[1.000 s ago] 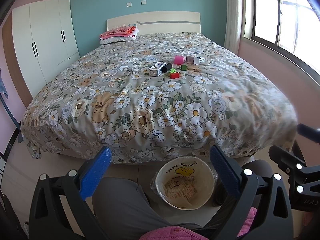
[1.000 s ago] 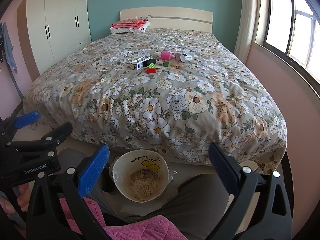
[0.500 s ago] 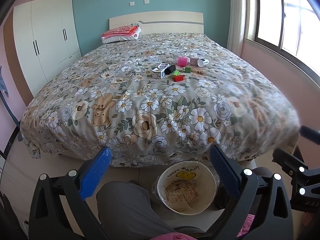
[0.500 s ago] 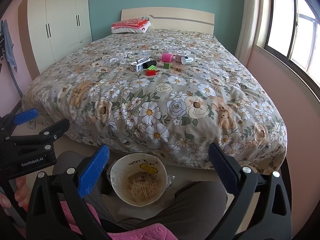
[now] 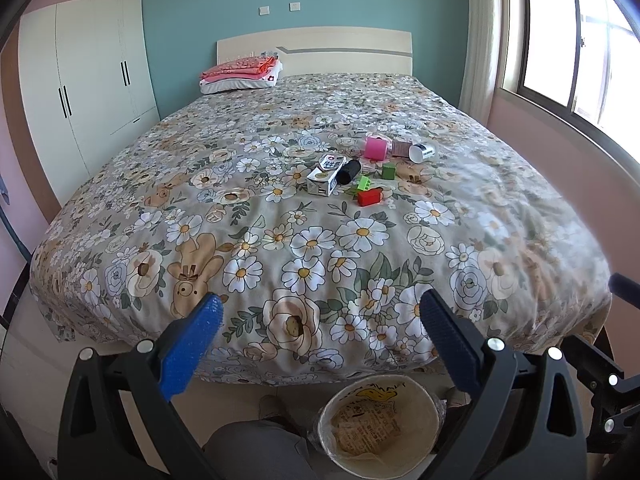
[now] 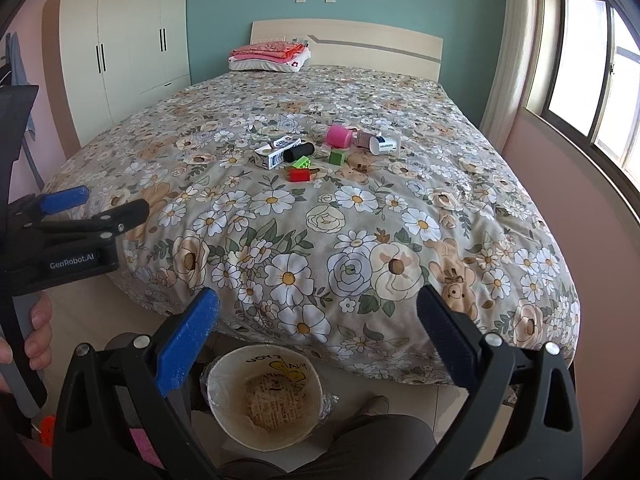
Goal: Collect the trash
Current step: 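Move both tools toward the milk carton and yogurt cup on the bed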
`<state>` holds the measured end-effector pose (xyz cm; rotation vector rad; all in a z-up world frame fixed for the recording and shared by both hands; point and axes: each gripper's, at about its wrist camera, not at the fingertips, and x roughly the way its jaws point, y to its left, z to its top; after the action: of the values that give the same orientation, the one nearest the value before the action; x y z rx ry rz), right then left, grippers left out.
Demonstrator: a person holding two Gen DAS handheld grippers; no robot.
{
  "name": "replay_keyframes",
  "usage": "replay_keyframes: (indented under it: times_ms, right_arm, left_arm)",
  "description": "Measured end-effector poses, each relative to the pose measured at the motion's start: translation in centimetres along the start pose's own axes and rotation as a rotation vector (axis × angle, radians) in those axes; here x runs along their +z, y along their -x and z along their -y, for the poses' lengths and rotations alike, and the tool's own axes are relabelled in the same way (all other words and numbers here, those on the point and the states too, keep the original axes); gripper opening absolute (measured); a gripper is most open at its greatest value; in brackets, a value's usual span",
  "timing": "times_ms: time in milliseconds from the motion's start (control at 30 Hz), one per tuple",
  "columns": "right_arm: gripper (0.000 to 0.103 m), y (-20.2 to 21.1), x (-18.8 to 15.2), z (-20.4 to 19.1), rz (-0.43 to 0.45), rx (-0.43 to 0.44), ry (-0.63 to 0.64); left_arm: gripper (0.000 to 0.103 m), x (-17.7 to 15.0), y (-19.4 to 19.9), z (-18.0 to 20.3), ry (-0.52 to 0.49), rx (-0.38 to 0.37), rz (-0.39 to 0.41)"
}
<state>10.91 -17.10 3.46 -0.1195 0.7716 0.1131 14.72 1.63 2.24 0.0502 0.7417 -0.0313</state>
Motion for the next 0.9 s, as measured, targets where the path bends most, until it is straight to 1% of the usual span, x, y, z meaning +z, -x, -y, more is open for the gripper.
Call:
replay_keyframes:
  times_ms: [67,133,367,433,567,667,733,767,900]
  right_arm:
    - [0.097,-1.2,1.1,0.3,0.002,-0.001,0.012]
    - [0.097,-2.6,2.4,0.7,0.001,0.0,0.024]
    - [0.097,-8.1,6.5,2.1,0.014,0.03,0.05]
    - [0.097,-9.9,7.6,2.5,0.013,0.027,0.061]
    - [0.097,-13.7,9.6,3.1,0.004,0.048,0.098]
    - [0.097,-16.7,10.9,3.6,0.0,0.057,0.139]
    - [0.097,-18.9,11.7,4.3,-0.008,0.086,0.155]
    - [0.097,-20.0,12.2,4.8,-0.012,0.079,0.153]
    - [0.097,-24.2,14.2,7.2,-0.007,0.043,0.126]
  left_arm:
    - [0.1,1.1,-1.5,-0.3,-0.003,0.014,-0.002]
    - [0.1,2.3,-3.0,-0.6,0.0,0.013,-0.004]
    - [0.1,5.6,-9.0,-1.2,-0.021,-0.02,-0.044]
    - [0.1,6.3,-10.8,-1.3,-0.029,-0.022,-0.053]
    - [0.1,7.6,-14.7,-1.6,-0.049,-0.035,-0.076]
    - [0.1,8.7,-17.7,-2.0,-0.055,-0.06,-0.095]
    - [0.1,9.4,-19.6,-2.3,-0.053,-0.079,-0.108]
    - [0.1,9.8,-20.5,-2.4,-0.052,-0.084,-0.109]
    - [0.1,11.1,-24.3,-2.9,-0.057,-0.056,-0.108]
